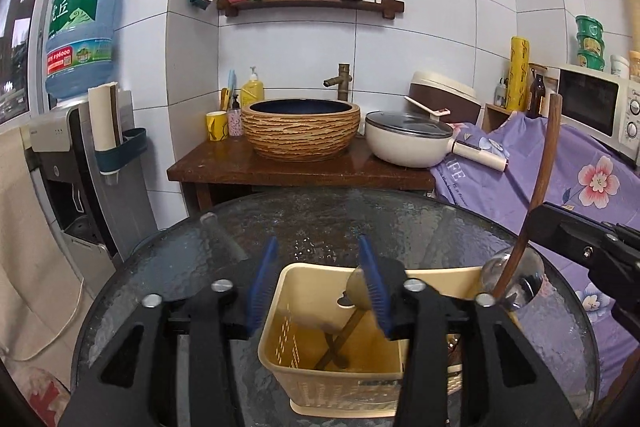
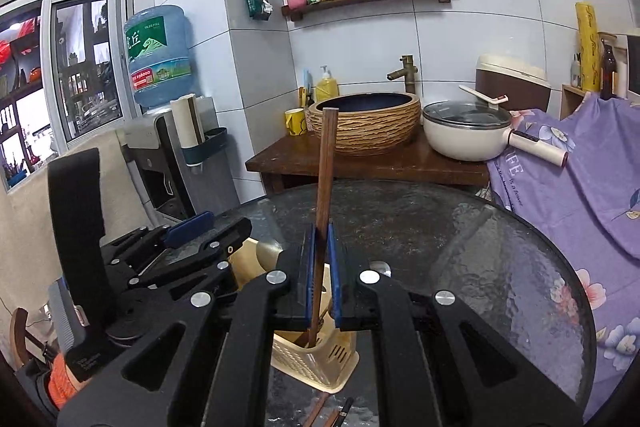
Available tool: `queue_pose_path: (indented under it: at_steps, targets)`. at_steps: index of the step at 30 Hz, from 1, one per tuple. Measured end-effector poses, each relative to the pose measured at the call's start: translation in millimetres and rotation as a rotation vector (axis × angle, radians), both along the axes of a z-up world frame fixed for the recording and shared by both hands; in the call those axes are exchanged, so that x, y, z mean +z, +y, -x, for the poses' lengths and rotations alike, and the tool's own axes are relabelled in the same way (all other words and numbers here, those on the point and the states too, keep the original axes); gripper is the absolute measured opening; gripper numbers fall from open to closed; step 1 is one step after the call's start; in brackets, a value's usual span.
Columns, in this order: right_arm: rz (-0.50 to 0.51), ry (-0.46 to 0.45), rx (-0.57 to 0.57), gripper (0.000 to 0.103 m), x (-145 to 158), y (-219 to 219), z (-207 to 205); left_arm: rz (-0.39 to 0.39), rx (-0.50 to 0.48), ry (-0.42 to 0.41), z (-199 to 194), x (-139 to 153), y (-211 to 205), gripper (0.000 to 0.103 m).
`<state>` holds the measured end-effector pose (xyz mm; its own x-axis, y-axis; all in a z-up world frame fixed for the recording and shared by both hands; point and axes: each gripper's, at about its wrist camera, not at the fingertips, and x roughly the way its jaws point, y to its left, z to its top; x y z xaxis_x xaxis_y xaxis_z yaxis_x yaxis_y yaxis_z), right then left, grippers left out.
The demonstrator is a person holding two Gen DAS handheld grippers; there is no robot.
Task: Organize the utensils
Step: 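Carry the spoon and chopstick to the cream holder and drop them in, then move both tools back down over the chopsticks on the table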
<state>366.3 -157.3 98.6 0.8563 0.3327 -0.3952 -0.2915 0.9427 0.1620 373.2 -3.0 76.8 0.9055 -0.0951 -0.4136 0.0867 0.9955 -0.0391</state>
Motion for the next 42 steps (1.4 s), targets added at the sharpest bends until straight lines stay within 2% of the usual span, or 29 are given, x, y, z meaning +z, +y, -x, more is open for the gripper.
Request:
queue_pose_path:
  at_steps: [2, 3, 4, 5, 6, 7, 9, 14, 16, 20, 22, 24, 29, 35, 42]
  targets:
    - [-0.006, -0.003, 0.003, 0.009, 0, -2, 1, 0.025, 0.008, -0.02, 6, 3, 4, 0.065]
    - [-0.007, -0.007, -0.001, 0.011, 0, -3, 3, 0.038, 0.01, -0.033, 10, 5, 7, 0.066]
    - [-0.009, -0.015, -0.011, 0.023, -1, -5, 6, 0.041, 0.008, -0.04, 15, 7, 8, 0.067]
    - [-0.015, -0.025, -0.02, 0.046, 0, -7, 10, 0.041, 0.008, -0.044, 17, 8, 9, 0.068]
    - [-0.029, -0.038, -0.026, 0.063, -1, -10, 14, 0.039, 0.012, -0.053, 23, 10, 11, 0.072]
    - [-0.042, -0.054, -0.033, 0.064, -1, -13, 20, 0.039, 0.017, -0.06, 29, 11, 13, 0.074]
    - [-0.032, -0.065, -0.034, 0.064, -2, -15, 31, 0.046, 0.029, -0.063, 41, 12, 19, 0.083]
    - [-0.004, -0.045, -0.043, 0.068, -14, -16, 56, 0.018, 0.045, -0.001, 76, 0, 34, 0.09]
    - [0.016, 0.005, -0.04, 0.069, -29, -16, 64, -0.004, 0.056, 0.047, 85, -12, 38, 0.09]
    - [0.116, 0.121, -0.065, 0.069, -72, -9, 76, -0.026, 0.069, 0.156, 104, -47, 47, 0.09]
    - [0.163, 0.189, -0.075, 0.069, -97, -6, 81, -0.041, 0.083, 0.218, 112, -68, 49, 0.086]
    - [0.173, 0.256, -0.08, 0.069, -118, -6, 86, -0.042, 0.076, 0.273, 118, -84, 49, 0.073]
    - [0.172, 0.35, -0.089, 0.067, -148, -6, 102, -0.019, 0.056, 0.355, 132, -112, 49, 0.061]
    - [0.212, 0.393, -0.086, 0.058, -163, 1, 114, 0.0, 0.057, 0.387, 142, -124, 50, 0.055]
    - [0.216, 0.41, -0.082, 0.054, -167, 3, 119, -0.006, 0.039, 0.417, 148, -134, 42, 0.052]
